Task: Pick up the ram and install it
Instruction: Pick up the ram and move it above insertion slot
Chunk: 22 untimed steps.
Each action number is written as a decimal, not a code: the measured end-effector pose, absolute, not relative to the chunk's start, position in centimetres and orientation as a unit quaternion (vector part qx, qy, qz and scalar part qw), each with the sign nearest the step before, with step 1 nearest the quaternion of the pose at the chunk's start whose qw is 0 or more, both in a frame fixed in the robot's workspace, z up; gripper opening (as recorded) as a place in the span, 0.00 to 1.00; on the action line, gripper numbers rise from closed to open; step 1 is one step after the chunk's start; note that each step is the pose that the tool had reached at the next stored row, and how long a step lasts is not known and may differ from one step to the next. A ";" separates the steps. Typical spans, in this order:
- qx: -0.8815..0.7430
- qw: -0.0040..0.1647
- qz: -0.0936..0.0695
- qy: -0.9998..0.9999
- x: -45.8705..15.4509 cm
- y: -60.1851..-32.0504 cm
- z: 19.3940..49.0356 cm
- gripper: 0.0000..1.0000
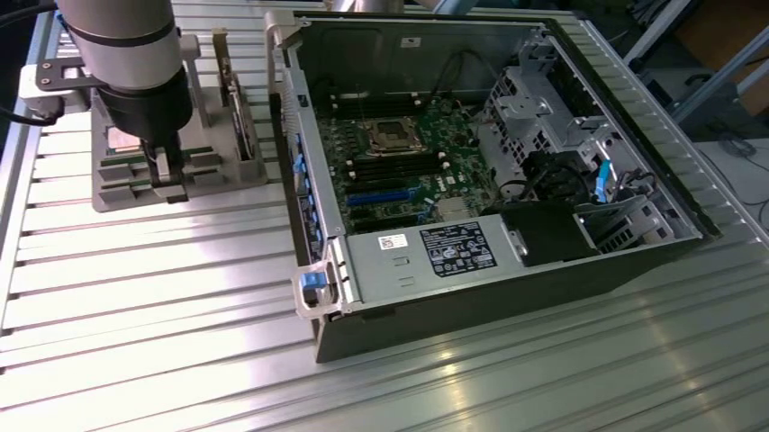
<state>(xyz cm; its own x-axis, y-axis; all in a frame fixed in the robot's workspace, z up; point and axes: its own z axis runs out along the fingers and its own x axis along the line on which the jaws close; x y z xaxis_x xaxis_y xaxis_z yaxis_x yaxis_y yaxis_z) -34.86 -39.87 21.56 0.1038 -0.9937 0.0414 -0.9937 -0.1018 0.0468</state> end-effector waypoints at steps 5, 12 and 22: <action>0.742 0.031 0.000 -0.669 -35.1 -39.9 21.2 0.36; 0.742 0.032 0.000 -0.669 -35.4 -39.7 20.9 0.36; 0.742 0.030 0.002 -0.669 -35.7 -37.4 21.6 0.36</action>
